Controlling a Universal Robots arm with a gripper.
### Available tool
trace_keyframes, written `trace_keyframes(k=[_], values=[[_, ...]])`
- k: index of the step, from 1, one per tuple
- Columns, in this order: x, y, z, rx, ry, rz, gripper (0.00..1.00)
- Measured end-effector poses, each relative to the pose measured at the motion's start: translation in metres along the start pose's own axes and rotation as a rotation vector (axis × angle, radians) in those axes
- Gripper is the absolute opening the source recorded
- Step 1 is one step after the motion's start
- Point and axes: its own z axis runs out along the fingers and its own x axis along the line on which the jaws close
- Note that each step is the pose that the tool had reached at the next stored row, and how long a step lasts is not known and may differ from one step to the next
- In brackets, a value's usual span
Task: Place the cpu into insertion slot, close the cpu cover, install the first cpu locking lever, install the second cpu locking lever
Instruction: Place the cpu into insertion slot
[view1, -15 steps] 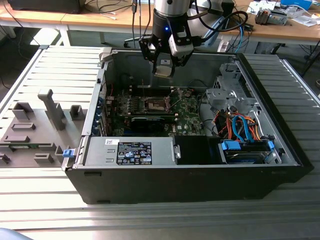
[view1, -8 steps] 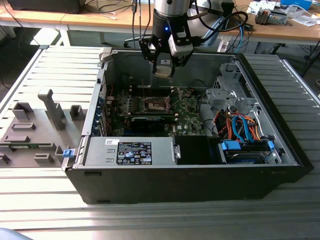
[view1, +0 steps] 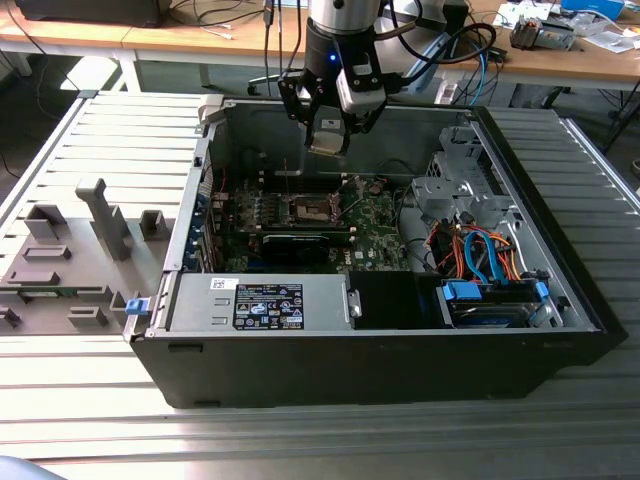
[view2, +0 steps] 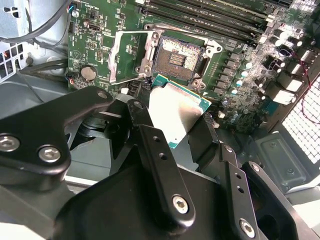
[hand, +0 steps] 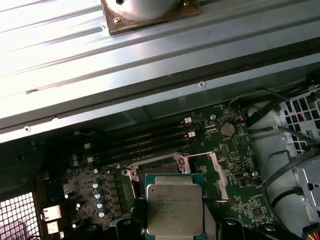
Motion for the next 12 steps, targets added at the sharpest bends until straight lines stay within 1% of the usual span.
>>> trace_keyframes(k=[12], values=[[0.0, 0.0, 0.0003, -0.0002, -0.0013, 0.014, 0.54]])
